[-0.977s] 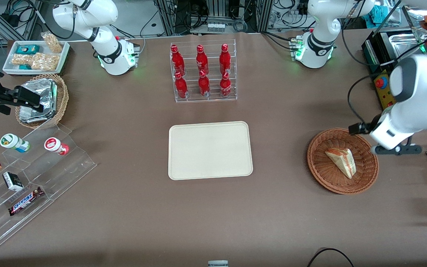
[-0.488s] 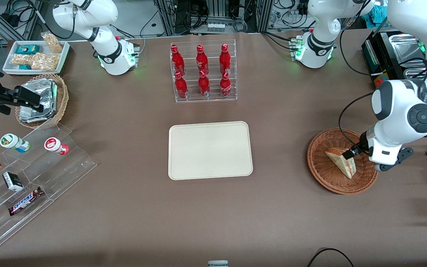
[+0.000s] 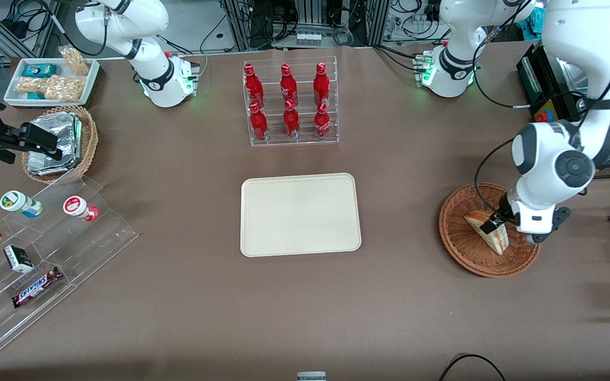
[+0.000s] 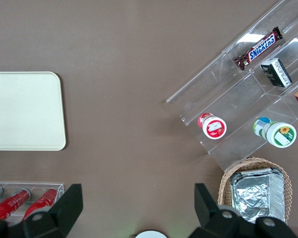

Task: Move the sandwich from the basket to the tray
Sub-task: 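Lower the left gripper and close it on the triangular sandwich, then lift the sandwich and carry it over the cream tray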

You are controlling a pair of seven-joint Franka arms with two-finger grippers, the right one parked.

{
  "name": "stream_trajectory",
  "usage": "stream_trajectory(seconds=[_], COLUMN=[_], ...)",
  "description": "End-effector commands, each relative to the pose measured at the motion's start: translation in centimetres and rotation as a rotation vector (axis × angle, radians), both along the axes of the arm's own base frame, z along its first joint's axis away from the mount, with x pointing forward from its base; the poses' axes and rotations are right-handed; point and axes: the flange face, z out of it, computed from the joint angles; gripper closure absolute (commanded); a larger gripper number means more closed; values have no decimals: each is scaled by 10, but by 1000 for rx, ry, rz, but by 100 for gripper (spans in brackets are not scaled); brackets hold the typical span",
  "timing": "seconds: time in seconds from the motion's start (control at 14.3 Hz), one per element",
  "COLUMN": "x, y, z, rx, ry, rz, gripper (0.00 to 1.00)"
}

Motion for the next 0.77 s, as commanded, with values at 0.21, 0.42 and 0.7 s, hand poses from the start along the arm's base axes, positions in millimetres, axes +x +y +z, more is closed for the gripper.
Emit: stream_trajectory(seconds=[0.21, 0.42, 0.7], x=[4, 19, 14], y=[2, -1, -62], z=[10, 53, 93], rx=[12, 23, 47], ry=[37, 98, 247], rz=[-16, -13, -88], gripper=[94, 94, 94])
